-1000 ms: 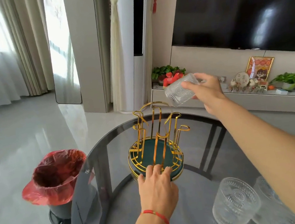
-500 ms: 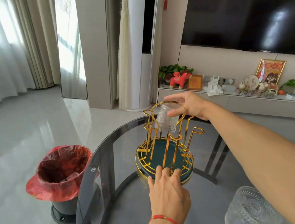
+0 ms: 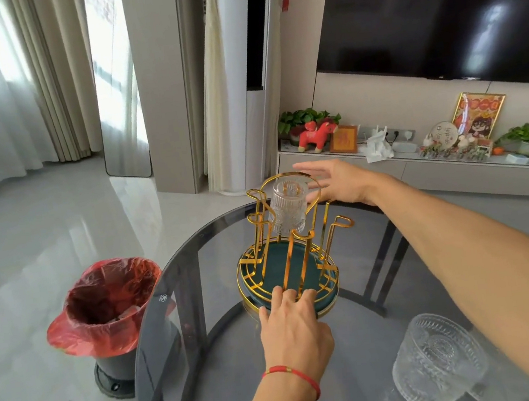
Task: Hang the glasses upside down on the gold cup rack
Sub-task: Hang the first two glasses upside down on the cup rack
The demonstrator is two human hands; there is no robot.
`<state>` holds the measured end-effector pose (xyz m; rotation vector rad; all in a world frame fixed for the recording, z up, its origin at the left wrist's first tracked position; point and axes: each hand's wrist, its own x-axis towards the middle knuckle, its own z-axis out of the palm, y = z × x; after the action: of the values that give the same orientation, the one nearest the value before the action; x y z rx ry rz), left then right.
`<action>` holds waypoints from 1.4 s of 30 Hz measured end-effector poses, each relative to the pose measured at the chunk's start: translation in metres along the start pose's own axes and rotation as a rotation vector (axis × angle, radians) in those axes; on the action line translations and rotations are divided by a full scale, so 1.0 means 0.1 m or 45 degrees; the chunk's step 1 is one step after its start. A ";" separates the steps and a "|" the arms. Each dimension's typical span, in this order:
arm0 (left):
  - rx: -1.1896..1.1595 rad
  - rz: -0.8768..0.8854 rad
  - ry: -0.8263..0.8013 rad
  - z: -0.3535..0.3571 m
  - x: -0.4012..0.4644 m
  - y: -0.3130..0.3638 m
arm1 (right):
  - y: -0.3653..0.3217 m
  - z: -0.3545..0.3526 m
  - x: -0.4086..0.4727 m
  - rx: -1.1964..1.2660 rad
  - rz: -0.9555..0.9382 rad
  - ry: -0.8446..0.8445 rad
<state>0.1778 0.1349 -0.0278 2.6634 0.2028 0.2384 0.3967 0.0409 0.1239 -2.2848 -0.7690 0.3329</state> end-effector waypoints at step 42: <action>-1.746 -0.321 -0.127 -0.46 -0.64 0.62 | 0.14 1.04 -3.00 -0.283 -0.120 0.499</action>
<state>0.1130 0.0880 0.0327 1.2703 0.2221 0.0899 0.1207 -0.0953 0.0446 -2.4022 -0.7326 -0.2516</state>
